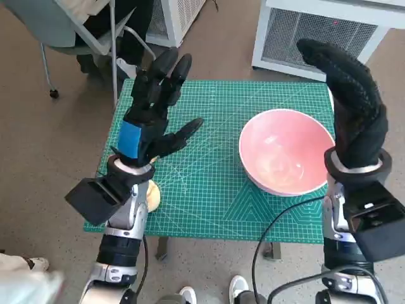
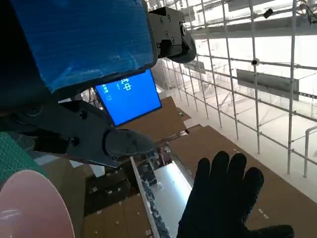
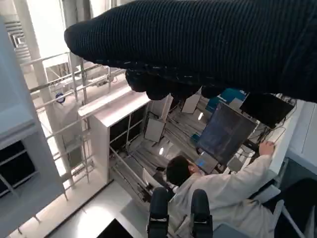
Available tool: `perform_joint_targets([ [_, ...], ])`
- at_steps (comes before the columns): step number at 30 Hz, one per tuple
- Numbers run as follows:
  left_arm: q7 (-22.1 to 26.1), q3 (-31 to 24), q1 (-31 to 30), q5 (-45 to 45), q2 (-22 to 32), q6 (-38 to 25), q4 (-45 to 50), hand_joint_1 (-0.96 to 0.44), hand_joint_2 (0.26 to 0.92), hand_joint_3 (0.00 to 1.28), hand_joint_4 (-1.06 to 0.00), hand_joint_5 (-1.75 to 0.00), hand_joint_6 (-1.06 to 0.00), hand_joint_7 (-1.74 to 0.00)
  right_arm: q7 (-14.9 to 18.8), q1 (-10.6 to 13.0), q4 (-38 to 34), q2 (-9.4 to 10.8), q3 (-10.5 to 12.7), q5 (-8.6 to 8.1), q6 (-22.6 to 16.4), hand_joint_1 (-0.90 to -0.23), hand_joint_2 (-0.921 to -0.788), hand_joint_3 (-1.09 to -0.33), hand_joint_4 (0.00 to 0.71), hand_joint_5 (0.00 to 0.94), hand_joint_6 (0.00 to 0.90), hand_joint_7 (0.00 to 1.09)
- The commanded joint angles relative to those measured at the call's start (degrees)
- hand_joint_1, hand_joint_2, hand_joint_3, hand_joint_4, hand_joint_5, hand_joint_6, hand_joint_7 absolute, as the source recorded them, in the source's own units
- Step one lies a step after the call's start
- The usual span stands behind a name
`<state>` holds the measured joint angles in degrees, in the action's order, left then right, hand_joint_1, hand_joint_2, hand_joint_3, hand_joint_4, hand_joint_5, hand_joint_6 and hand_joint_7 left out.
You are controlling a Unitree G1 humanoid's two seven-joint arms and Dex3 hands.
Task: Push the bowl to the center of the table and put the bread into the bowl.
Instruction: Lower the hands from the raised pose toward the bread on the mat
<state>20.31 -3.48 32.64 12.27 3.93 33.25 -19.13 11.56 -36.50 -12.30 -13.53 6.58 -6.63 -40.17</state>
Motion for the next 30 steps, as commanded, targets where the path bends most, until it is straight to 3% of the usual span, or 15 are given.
perform_joint_targets([
  [1,0.3,-0.3,-0.6,0.5,0.3,0.1,0.3,-0.14,0.921,0.25,-0.25,-0.01,-0.02,-0.54,0.9,2.5,-1.2,-1.0,1.1,-0.75,-0.6,-0.590,-0.921,-0.785,0.256,0.000,-0.001,0.63],
  [7,0.4,-0.6,-0.8,0.5,0.4,0.3,0.3,-0.14,0.921,0.24,-0.25,-0.01,-0.03,-0.54,1.7,4.4,-4.0,-2.8,3.6,-2.36,-3.3,-0.584,-0.921,-0.789,0.257,0.001,-0.001,0.63],
  [10,0.7,-0.9,-1.0,0.8,0.7,0.4,0.2,-0.14,0.921,0.24,-0.25,-0.01,-0.03,-0.54,2.1,5.1,-8.9,-4.5,6.3,-3.73,-5.9,-0.571,-0.921,-0.797,0.260,0.003,-0.001,0.61],
  [13,1.2,-1.4,-1.1,1.2,1.0,0.6,-0.1,-0.14,0.921,0.24,-0.25,-0.01,-0.03,-0.54,0.7,5.7,-14.0,-5.7,9.4,-4.09,-7.5,-0.562,-0.921,-0.800,0.267,0.006,-0.001,0.61],
  [19,2.2,-2.2,-1.2,2.0,1.4,1.0,-1.3,-0.16,0.921,0.23,-0.25,-0.01,-0.05,-0.50,-6.3,6.7,-24.0,-6.3,14.4,-1.10,-8.7,-0.546,-0.921,-0.801,0.280,0.011,-0.001,0.61],
  [30,2.9,-3.0,-1.1,2.1,2.1,1.3,-2.3,-0.15,0.921,0.23,-0.25,0.00,-0.08,-0.44,-11.6,3.8,-43.5,-8.0,16.3,-0.40,-8.1,-0.526,-0.921,-0.827,0.272,0.004,0.000,0.57],
])
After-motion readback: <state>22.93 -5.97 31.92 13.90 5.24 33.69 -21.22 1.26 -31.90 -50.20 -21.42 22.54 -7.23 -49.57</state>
